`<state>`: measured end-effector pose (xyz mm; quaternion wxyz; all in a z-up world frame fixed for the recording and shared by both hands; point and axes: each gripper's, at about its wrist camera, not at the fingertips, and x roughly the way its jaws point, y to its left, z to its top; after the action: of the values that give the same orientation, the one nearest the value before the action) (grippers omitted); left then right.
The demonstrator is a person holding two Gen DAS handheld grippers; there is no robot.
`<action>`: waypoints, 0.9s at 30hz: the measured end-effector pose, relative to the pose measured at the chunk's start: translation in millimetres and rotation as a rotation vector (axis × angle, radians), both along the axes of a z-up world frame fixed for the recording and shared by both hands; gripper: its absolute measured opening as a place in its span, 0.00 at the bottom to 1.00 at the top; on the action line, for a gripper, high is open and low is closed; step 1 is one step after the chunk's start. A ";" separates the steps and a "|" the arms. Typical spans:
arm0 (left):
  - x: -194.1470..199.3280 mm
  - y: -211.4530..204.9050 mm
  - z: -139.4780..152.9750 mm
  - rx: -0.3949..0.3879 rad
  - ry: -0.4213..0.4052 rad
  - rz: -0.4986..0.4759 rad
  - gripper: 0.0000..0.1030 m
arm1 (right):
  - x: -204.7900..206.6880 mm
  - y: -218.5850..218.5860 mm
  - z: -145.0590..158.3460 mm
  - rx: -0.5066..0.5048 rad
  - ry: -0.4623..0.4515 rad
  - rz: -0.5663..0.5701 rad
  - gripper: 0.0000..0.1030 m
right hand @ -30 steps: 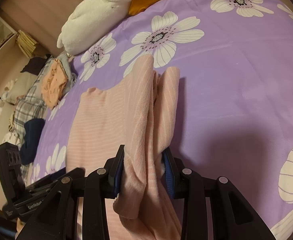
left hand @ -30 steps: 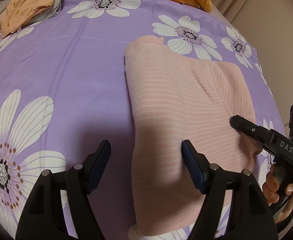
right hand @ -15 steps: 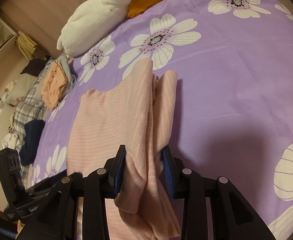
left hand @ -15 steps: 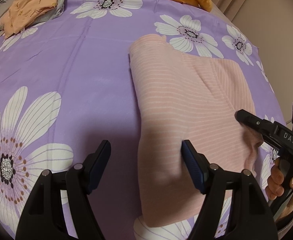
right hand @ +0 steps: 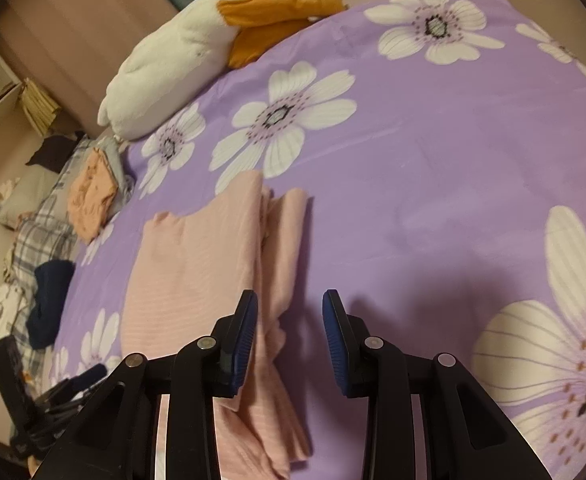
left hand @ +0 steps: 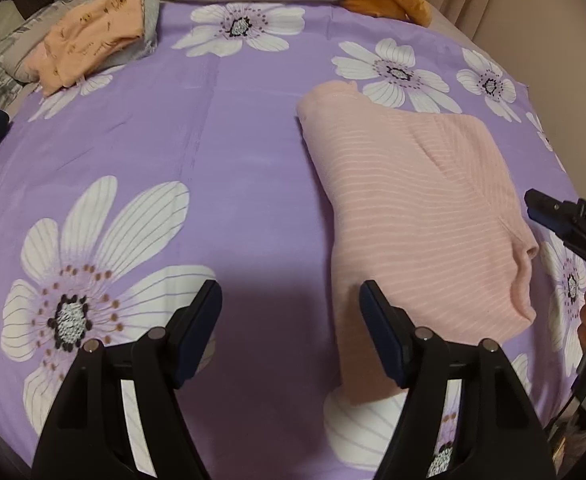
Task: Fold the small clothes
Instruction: 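Open both tools and lift them off the folded pink shirt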
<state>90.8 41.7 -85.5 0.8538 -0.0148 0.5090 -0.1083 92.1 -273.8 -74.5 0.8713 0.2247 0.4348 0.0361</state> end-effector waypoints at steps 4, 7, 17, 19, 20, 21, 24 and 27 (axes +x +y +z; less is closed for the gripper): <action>-10.3 -1.1 7.7 -0.003 -0.026 -0.012 0.68 | -3.7 4.7 8.5 -0.015 -0.026 0.014 0.33; -16.2 -8.5 13.4 -0.021 -0.042 -0.037 0.65 | -5.2 15.5 14.7 -0.032 -0.055 0.053 0.33; -18.5 -45.0 4.1 -0.026 -0.041 -0.151 0.24 | 13.0 51.1 7.4 -0.035 -0.077 0.191 0.32; -14.5 -47.3 -8.1 -0.020 -0.004 -0.148 0.24 | 19.5 54.3 -2.4 -0.054 -0.037 0.184 0.32; -13.8 -48.0 -12.5 -0.016 0.006 -0.146 0.24 | 22.3 54.8 -7.0 -0.062 -0.017 0.178 0.32; -12.8 -48.3 -16.2 -0.014 0.014 -0.145 0.25 | 25.1 54.4 -11.4 -0.068 0.003 0.170 0.32; -12.8 -49.4 -20.2 -0.009 0.021 -0.144 0.27 | 26.1 52.8 -15.2 -0.062 0.017 0.162 0.31; -14.0 -48.1 -18.5 -0.011 0.020 -0.130 0.27 | 22.3 50.8 -12.8 -0.046 0.015 0.160 0.31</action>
<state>76.8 -6.3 -104.0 0.8398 0.0125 0.5166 -0.1662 114.4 -223.0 -87.3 0.8673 0.1694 0.4586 0.0939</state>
